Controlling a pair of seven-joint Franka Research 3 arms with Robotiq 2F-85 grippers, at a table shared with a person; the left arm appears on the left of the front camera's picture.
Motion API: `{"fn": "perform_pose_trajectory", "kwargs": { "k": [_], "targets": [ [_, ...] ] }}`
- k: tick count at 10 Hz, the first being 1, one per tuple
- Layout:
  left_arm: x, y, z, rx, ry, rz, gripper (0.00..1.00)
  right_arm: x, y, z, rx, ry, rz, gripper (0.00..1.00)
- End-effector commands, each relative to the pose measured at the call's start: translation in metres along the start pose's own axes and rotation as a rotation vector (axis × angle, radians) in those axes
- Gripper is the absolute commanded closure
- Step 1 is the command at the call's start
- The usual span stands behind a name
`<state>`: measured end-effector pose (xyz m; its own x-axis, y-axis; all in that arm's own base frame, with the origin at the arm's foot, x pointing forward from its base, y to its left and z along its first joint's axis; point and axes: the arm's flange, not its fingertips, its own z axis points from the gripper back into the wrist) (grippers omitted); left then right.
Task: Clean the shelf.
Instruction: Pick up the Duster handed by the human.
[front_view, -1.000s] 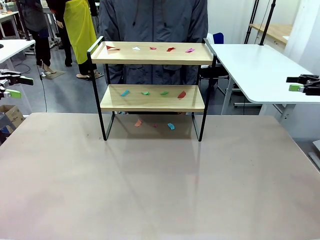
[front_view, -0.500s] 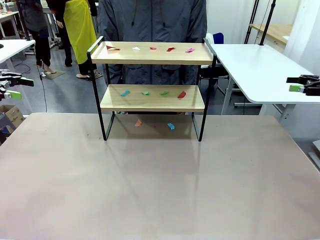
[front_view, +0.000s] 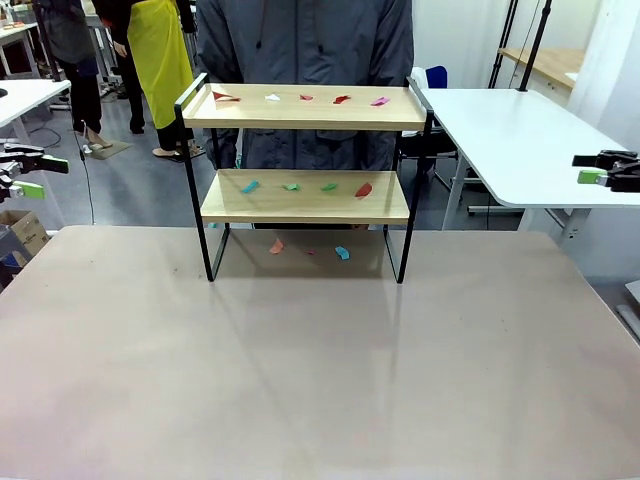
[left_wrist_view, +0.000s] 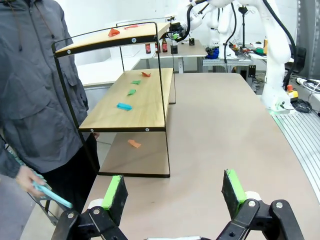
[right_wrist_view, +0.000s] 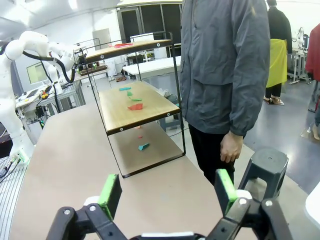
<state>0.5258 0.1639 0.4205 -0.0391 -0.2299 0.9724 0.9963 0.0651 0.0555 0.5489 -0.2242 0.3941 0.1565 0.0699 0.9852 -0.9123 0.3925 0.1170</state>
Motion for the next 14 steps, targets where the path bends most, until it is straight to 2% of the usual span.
{"fn": "perform_pose_trajectory", "kwargs": {
  "k": [1,14],
  "targets": [
    [0.0028,-0.0002,0.0005,0.001,0.002,-0.005,0.0,0.0008,-0.0002,-0.0007,0.0,-0.001,0.002,0.0],
    [0.0028,-0.0002,0.0005,0.001,0.002,-0.005,0.0,0.0008,-0.0002,-0.0007,0.0,-0.001,0.002,0.0]
  ]
}}
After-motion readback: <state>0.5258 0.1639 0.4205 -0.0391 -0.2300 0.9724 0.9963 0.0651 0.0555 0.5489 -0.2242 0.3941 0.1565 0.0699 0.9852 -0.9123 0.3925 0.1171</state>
